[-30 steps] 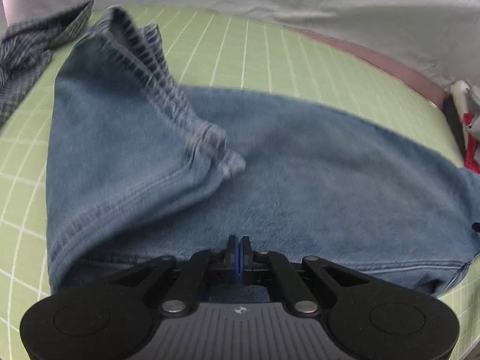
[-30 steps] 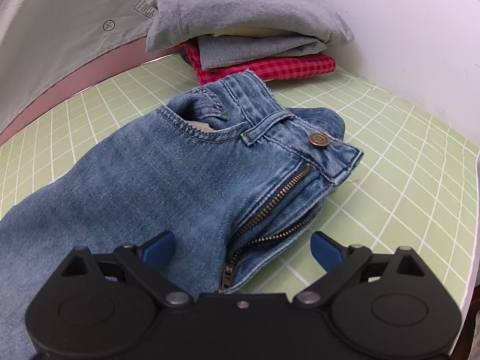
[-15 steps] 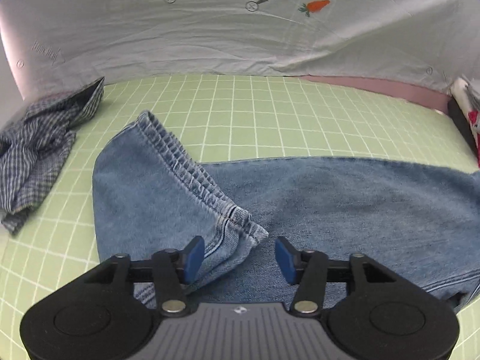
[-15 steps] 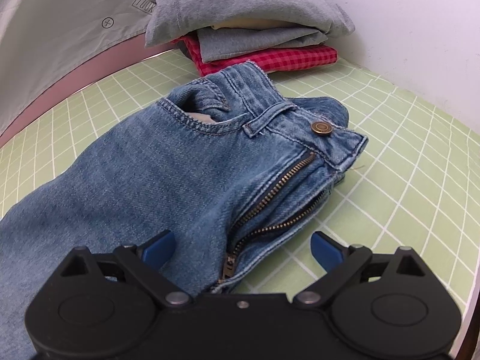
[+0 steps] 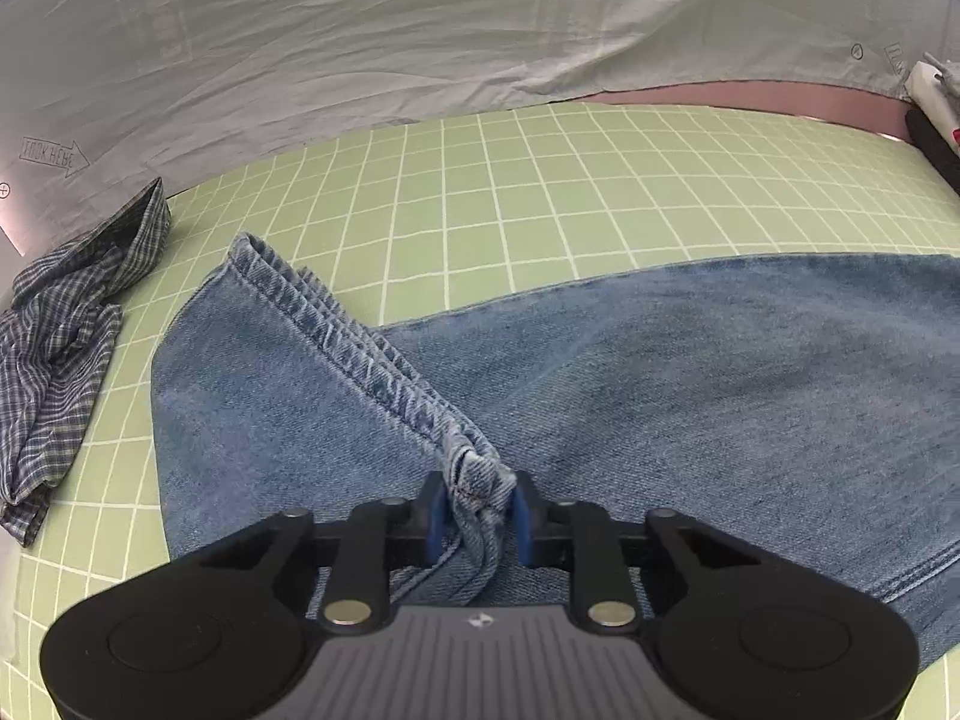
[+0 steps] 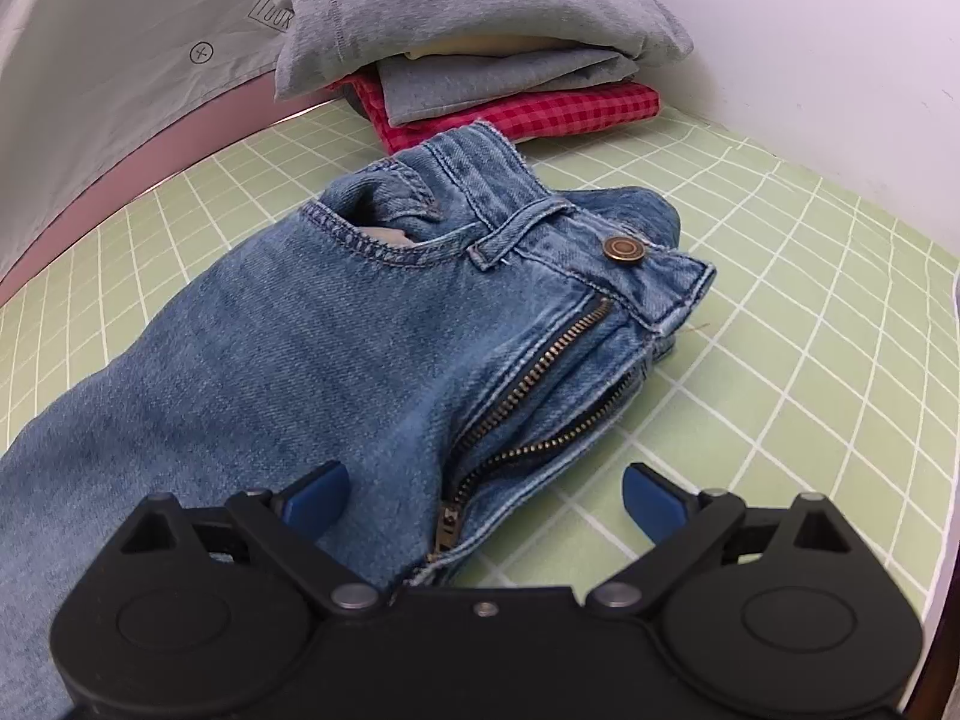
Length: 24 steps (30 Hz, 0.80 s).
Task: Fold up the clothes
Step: 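Press the folded hem flat with the left tool and open it, then grasp the jeans waistband by the button with the right tool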
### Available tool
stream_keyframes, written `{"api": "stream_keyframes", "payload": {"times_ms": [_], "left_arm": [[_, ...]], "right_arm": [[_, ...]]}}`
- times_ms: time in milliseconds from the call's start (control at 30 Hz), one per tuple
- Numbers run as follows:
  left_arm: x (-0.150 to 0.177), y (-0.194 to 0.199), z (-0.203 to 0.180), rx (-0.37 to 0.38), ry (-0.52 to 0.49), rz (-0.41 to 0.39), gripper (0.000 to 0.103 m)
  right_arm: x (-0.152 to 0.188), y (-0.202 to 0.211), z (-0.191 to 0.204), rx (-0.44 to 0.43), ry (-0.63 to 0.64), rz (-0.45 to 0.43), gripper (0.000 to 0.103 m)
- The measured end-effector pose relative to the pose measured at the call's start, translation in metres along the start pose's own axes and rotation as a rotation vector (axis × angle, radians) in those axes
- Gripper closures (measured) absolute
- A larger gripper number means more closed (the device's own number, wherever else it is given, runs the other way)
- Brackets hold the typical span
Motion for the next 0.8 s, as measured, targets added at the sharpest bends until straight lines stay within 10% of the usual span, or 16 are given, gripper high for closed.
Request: {"api": "stream_keyframes", "payload": {"times_ms": [200,433,800], "left_arm": [[0.007,0.053,-0.005,0.076,-0.013,-0.097,0.087],[0.060,0.056,-0.044,0.124,-0.130,0.037,0.080],[0.047,0.076,-0.013,0.199,0.184,-0.012,0.039]], "right_arm": [[0.005,0.009,-0.001,-0.013,0.032,-0.002,0.004],[0.017,0.020,-0.005,-0.042,0.100,0.011,0.004],[0.019,0.034,-0.014,-0.092,0.100,0.005,0.004]]}}
Point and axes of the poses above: each gripper's, at about its wrist camera, not at the fingertips, and y roughly against the way its jaws point, z to its left, x to its underside, the point moved 3 cm from there along -y, roughly the way its jaws point, and after that the axes turned 2 degrees about z, right-handed, at the moved point
